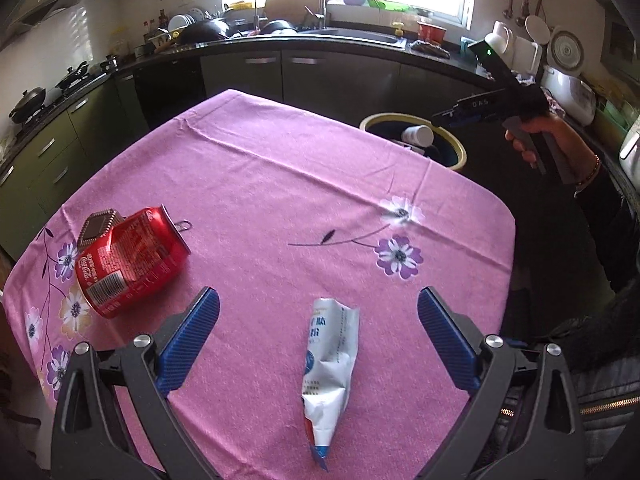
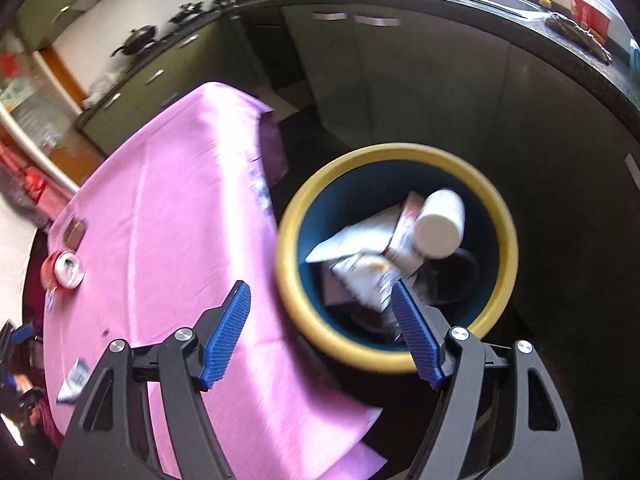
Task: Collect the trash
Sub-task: 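Lower the left tool onto the white squeeze packet and grasp it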
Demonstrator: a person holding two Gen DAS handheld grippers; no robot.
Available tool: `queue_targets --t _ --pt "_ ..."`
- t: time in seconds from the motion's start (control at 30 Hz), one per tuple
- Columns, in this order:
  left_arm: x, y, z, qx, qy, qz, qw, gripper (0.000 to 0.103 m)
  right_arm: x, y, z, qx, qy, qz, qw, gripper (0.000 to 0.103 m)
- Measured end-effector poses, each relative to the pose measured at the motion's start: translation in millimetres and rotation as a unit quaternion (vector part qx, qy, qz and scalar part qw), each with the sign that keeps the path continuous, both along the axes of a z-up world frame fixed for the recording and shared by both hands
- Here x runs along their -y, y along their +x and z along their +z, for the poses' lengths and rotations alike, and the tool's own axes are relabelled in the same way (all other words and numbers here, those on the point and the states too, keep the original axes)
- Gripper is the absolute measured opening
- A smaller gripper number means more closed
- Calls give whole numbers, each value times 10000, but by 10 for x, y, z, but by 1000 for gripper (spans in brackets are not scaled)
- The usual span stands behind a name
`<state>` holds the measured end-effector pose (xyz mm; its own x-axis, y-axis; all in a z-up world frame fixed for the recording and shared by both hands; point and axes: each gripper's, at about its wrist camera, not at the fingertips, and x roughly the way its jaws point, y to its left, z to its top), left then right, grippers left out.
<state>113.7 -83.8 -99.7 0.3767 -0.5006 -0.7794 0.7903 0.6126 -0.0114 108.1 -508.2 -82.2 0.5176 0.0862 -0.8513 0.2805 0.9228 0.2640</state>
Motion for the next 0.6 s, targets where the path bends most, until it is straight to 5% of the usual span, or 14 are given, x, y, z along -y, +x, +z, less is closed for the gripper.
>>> queue_targets --t 0.6 --pt "156 -8 -524 -943 469 -220 9942 92 -433 -55 30 231 5 447 9987 74"
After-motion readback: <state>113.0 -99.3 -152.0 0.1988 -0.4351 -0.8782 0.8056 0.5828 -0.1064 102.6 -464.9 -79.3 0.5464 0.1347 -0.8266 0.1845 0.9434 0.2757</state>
